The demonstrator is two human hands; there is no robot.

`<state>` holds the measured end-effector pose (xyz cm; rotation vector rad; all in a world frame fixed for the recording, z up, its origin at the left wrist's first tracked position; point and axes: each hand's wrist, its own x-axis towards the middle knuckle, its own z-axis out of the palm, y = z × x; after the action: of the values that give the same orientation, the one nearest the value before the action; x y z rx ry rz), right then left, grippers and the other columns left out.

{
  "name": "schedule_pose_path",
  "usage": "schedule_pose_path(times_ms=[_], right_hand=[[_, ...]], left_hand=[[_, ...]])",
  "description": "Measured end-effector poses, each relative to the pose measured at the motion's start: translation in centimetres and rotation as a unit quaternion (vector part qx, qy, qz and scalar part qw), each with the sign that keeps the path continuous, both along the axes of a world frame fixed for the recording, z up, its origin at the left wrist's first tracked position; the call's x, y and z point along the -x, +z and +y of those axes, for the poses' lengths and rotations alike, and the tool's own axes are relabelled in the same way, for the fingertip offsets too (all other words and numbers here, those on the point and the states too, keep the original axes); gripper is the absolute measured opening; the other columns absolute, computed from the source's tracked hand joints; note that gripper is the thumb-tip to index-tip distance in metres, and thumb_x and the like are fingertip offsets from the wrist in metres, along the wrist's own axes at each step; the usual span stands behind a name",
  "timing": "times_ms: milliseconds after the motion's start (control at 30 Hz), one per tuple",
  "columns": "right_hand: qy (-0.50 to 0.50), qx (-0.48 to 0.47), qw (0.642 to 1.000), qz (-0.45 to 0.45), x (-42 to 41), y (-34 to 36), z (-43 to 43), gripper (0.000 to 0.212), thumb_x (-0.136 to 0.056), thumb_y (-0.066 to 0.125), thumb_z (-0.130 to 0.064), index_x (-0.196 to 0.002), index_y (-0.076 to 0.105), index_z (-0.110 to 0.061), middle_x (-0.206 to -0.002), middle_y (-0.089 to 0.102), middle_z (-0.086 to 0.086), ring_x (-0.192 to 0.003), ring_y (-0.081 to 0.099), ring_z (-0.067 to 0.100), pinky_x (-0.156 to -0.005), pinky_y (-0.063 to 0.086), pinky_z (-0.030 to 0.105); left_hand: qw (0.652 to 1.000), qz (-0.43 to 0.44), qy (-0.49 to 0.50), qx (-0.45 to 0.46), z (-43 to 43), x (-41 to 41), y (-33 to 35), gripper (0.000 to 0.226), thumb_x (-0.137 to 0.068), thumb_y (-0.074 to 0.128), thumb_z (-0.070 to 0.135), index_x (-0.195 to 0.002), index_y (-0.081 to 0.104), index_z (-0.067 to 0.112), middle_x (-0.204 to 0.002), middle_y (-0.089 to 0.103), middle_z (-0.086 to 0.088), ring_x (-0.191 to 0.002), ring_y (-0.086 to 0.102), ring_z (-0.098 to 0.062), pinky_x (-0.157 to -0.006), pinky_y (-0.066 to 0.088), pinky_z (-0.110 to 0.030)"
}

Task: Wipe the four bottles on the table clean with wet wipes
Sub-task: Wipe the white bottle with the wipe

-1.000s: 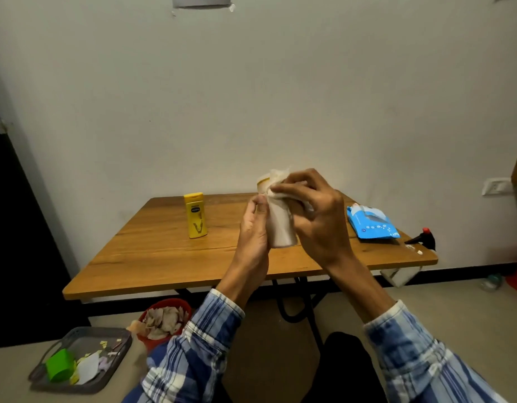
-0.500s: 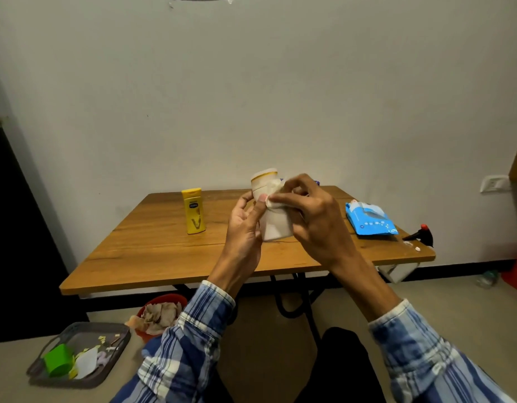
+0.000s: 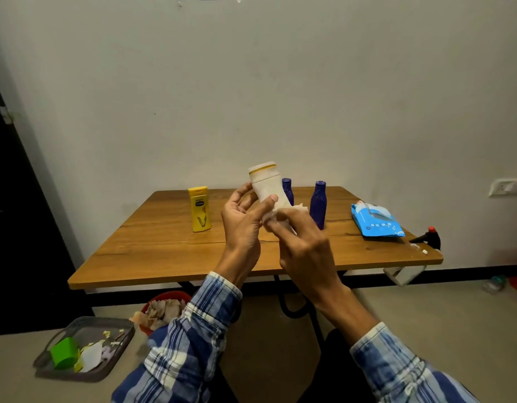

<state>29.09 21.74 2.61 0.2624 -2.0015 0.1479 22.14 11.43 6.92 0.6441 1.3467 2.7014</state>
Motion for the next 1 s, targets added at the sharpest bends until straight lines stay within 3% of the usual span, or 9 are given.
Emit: schedule_pose_path(times_ms=[133, 233, 400, 500, 600, 733, 800, 900, 1000], right_hand=[[0.008, 0.023, 1.000, 0.008, 0.1, 0.5, 0.2, 0.026, -0.087, 0.061, -0.003, -0.112, 0.070, -0.004, -0.115, 0.063, 0.018, -0.107, 0.062, 0.031, -0.086, 0.058, 0.036], [0.016, -0.040, 0.999, -0.016, 0.3, 0.4, 0.1, 0.025, -0.088, 0.063, -0.003, -0.112, 0.070, -0.004, -0.118, 0.063, 0.018, -0.110, 0.062, 0.031, -0.088, 0.059, 0.038], [0.022, 0.190, 0.981, 0.019, 0.6, 2.6, 2.4, 0.027, -0.085, 0.070, 0.003, -0.111, 0.073, -0.005, -0.117, 0.064, 0.012, -0.110, 0.062, 0.022, -0.084, 0.061, 0.035], [0.059, 0.140, 0.987, 0.049, 0.4, 4.6, 1.9, 0.023, -0.088, 0.069, 0.001, -0.111, 0.073, -0.003, -0.116, 0.065, 0.011, -0.108, 0.062, 0.018, -0.087, 0.057, 0.025], [0.075, 0.092, 0.992, 0.037, 0.8, 5.5, 0.9, 0.025, -0.089, 0.068, 0.000, -0.114, 0.072, -0.004, -0.120, 0.062, 0.012, -0.111, 0.060, 0.020, -0.090, 0.056, 0.025], [0.059, 0.110, 0.992, 0.011, 1.2, 5.8, 0.5, 0.029, -0.083, 0.072, 0.003, -0.111, 0.073, -0.006, -0.119, 0.059, 0.011, -0.110, 0.056, 0.021, -0.087, 0.055, 0.027], [0.029, 0.060, 0.998, -0.023, 0.9, 5.3, -0.1, 0.032, -0.079, 0.076, 0.000, -0.110, 0.072, -0.007, -0.121, 0.058, 0.012, -0.114, 0.053, 0.024, -0.091, 0.053, 0.028], [0.032, 0.004, 0.996, -0.079, -0.1, 4.5, -1.0, 0.031, -0.080, 0.062, -0.011, -0.110, 0.071, -0.005, -0.122, 0.058, 0.014, -0.115, 0.055, 0.028, -0.094, 0.056, 0.039], [0.057, -0.019, 0.994, -0.096, -0.7, 4.3, -1.1, 0.032, -0.082, 0.055, -0.017, -0.107, 0.072, -0.005, -0.118, 0.060, 0.014, -0.111, 0.057, 0.028, -0.092, 0.057, 0.041]], left_hand=[[0.999, 0.027, 0.005, 0.034, 0.2, 0.0, -0.2, 0.051, -0.084, 0.073, -0.005, -0.131, 0.054, -0.001, -0.122, 0.070, -0.016, -0.106, 0.073, -0.023, -0.075, 0.061, -0.030], [0.999, 0.032, -0.002, 0.043, 0.3, 0.3, -0.3, 0.049, -0.083, 0.074, -0.003, -0.129, 0.056, 0.001, -0.123, 0.069, -0.016, -0.106, 0.073, -0.024, -0.075, 0.061, -0.032], [0.997, 0.048, 0.012, 0.066, 0.1, 1.0, -0.6, 0.051, -0.083, 0.075, -0.001, -0.130, 0.056, 0.005, -0.125, 0.069, -0.014, -0.115, 0.068, -0.027, -0.077, 0.061, -0.035], [0.993, 0.075, 0.032, 0.083, 0.2, 0.8, -0.9, 0.050, -0.083, 0.076, 0.002, -0.131, 0.060, 0.008, -0.122, 0.071, -0.013, -0.115, 0.068, -0.027, -0.082, 0.062, -0.038], [0.994, 0.079, 0.018, 0.075, 0.7, 0.1, -0.8, 0.043, -0.093, 0.067, 0.008, -0.135, 0.059, 0.008, -0.118, 0.073, -0.011, -0.106, 0.072, -0.021, -0.076, 0.060, -0.030], [0.996, -0.003, -0.077, 0.038, 1.1, -0.8, -0.6, 0.040, -0.106, 0.042, 0.036, -0.134, 0.061, 0.014, -0.115, 0.072, -0.009, -0.098, 0.069, -0.018, -0.065, 0.058, -0.029], [0.993, -0.046, -0.107, 0.014, 0.9, -0.8, -0.9, 0.051, -0.107, 0.033, 0.047, -0.133, 0.062, 0.014, -0.118, 0.073, -0.010, -0.104, 0.069, -0.021, -0.078, 0.059, -0.034], [0.989, -0.073, -0.121, -0.031, 0.5, -0.4, -1.3, 0.061, -0.104, 0.029, 0.057, -0.144, 0.052, 0.017, -0.132, 0.066, -0.017, -0.123, 0.064, -0.032, -0.107, 0.048, -0.049], [0.991, -0.057, -0.115, -0.043, 0.4, -0.4, -1.3, 0.060, -0.101, 0.036, 0.055, -0.146, 0.049, 0.017, -0.130, 0.067, -0.019, -0.122, 0.064, -0.034, -0.110, 0.044, -0.052]])
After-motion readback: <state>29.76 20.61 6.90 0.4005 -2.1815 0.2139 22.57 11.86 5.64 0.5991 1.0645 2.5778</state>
